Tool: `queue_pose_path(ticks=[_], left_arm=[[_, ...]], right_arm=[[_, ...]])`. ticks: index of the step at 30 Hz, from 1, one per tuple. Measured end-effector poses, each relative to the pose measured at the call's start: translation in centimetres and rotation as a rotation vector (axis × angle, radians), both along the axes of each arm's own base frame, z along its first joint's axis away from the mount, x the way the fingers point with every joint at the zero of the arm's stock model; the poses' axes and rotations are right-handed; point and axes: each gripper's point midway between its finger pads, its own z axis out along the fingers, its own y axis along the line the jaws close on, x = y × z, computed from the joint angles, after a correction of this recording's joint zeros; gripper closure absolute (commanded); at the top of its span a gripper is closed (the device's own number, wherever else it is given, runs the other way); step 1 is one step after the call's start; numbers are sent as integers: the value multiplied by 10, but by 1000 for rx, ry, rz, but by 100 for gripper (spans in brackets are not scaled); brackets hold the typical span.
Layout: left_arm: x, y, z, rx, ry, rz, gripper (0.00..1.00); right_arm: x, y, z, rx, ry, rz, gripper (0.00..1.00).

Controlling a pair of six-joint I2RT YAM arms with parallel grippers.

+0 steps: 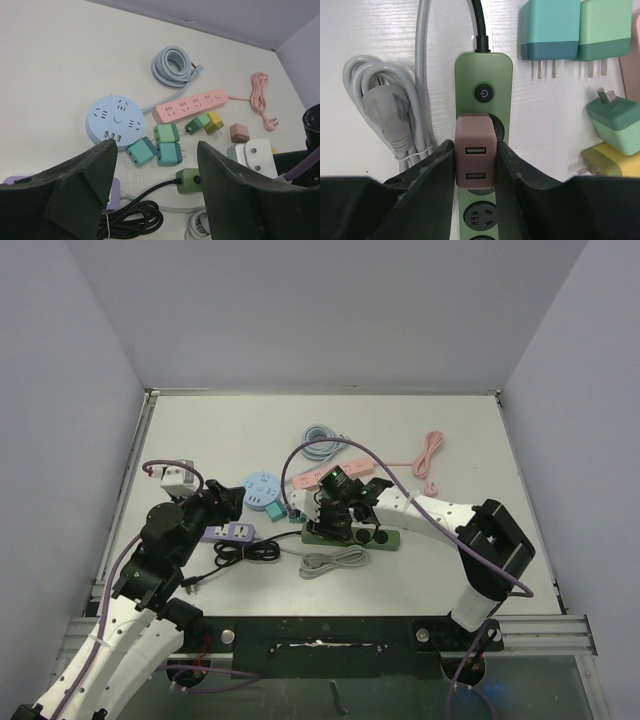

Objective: Insert the plug

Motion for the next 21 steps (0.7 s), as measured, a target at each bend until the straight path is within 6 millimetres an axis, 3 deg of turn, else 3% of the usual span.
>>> queue_pose_path(ticks=[21], left_arm=[[1, 2, -1, 16, -2, 7, 36]], right_arm=[[-2, -2, -13, 144, 28, 40, 100]])
